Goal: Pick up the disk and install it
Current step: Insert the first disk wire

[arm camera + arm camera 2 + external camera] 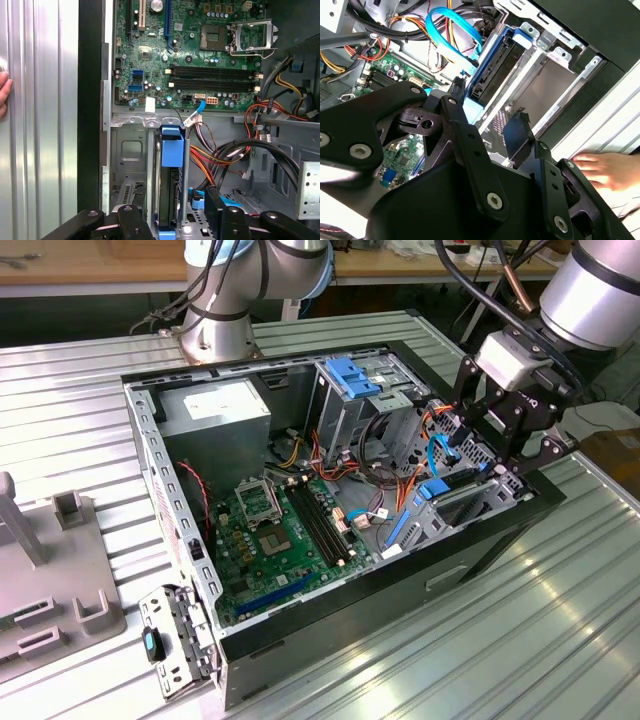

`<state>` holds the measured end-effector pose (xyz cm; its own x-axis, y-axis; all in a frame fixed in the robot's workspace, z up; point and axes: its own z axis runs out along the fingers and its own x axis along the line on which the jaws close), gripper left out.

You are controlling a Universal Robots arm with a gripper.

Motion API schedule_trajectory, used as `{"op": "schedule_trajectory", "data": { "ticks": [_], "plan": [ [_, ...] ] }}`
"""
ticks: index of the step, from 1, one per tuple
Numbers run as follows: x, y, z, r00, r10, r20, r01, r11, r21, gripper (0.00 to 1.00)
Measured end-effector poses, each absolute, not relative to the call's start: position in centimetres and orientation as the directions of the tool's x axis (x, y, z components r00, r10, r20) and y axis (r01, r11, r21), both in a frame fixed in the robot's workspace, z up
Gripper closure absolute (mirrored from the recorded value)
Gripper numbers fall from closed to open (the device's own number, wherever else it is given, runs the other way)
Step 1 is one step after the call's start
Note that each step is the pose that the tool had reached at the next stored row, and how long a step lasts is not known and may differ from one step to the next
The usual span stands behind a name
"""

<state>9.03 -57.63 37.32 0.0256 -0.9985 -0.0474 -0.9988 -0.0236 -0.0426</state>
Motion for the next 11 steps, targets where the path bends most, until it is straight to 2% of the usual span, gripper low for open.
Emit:
{"op": "schedule_trajectory", "data": {
  "ticks": [11],
  "plan": [
    [9.69, -57.63, 37.31, 0.026, -0.999, -0.047, -0.999, -0.024, -0.043, 0.42]
  ]
}}
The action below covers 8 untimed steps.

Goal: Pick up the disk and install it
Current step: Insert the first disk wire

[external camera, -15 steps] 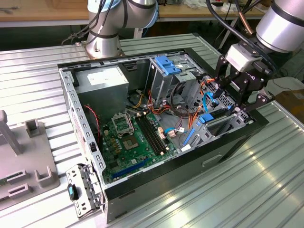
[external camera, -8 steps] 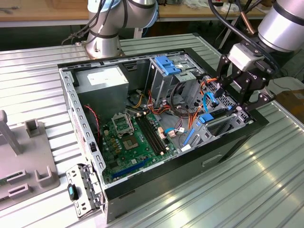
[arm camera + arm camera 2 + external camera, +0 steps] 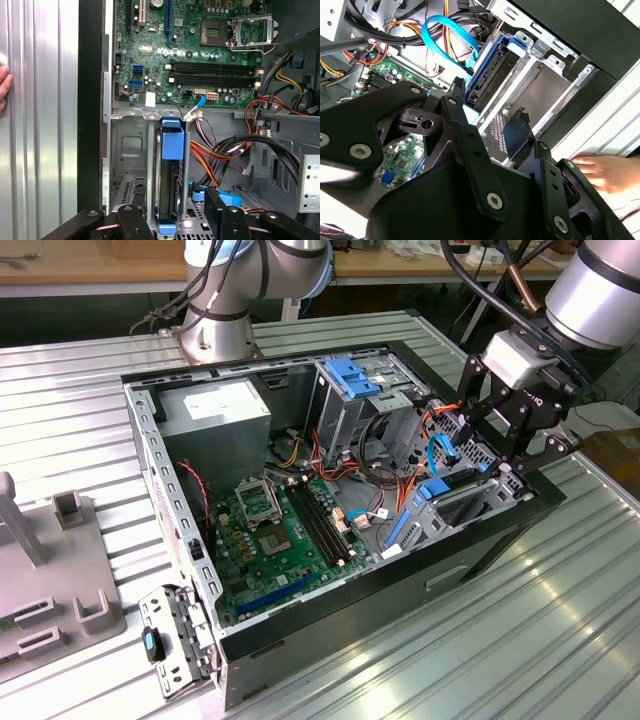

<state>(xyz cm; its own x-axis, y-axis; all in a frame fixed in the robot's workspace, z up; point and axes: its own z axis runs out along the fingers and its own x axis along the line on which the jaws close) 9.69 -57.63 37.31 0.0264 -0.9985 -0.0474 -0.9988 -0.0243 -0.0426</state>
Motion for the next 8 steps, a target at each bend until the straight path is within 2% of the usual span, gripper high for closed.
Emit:
{"op": "schedule_trajectory", "data": {
  "ticks": [8],
  "plan": [
    [11.6, -57.4, 37.3, 0.052, -0.997, -0.048, -0.998, -0.050, -0.043, 0.42]
  ]
}}
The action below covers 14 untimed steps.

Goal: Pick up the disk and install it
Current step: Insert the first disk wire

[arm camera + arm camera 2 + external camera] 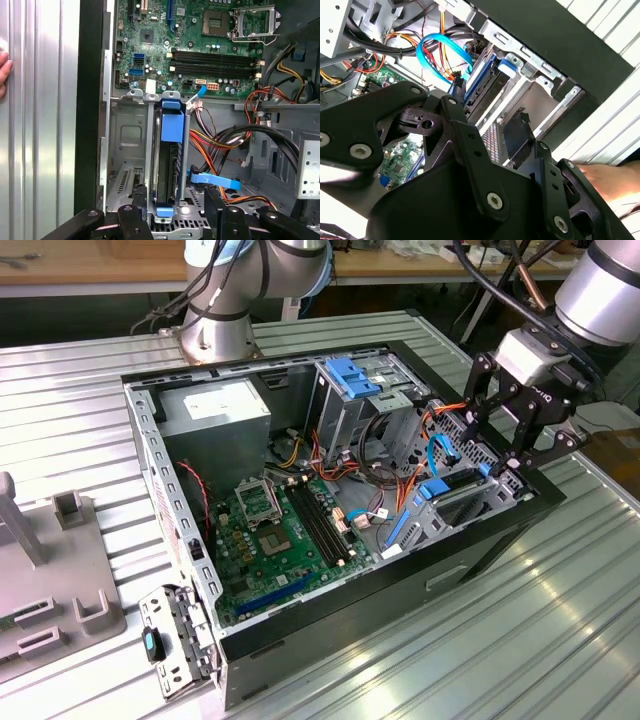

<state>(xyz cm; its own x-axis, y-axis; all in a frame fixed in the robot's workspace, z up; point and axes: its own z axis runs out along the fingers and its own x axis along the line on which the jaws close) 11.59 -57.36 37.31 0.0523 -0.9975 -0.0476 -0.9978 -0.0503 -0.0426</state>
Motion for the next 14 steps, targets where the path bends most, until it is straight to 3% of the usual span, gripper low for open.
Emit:
{"op": "schedule_trajectory", "data": {
  "ticks": [14],
  "plan": [
    [13.6, -57.0, 37.3, 0.114, -0.992, -0.047, -0.993, -0.112, -0.043, 0.42]
  ]
}}
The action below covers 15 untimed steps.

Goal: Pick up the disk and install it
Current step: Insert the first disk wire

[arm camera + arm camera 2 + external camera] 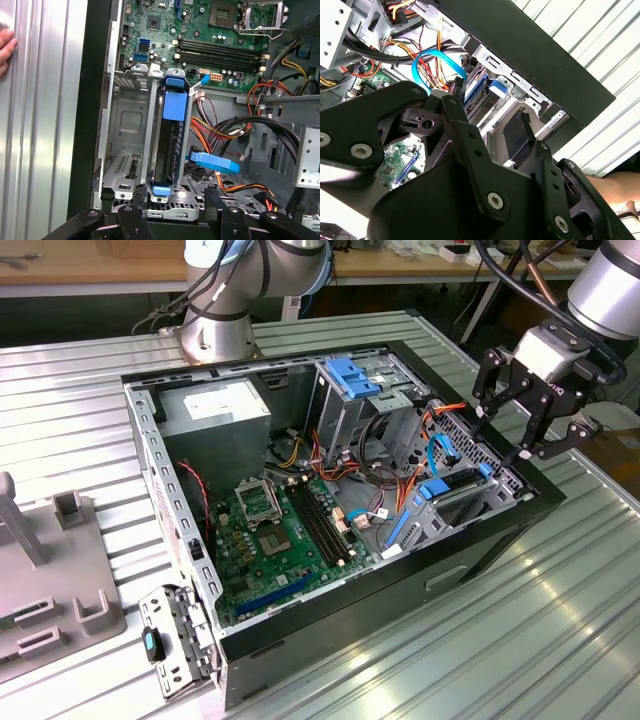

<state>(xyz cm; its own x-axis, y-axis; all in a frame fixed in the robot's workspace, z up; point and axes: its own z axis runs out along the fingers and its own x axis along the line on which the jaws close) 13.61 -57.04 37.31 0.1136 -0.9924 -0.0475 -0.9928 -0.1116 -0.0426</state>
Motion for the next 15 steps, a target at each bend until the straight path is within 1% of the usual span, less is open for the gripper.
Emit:
{"op": "schedule_trajectory", "data": {
  "ticks": [11, 15],
  "plan": [
    [13.61, -57.04, 37.31, 0.114, -0.992, -0.047, -0.993, -0.112, -0.043, 0.42],
    [13.62, -56.97, 37.32, 0.165, -0.985, -0.047, -0.986, -0.163, -0.043, 0.42]
  ]
}}
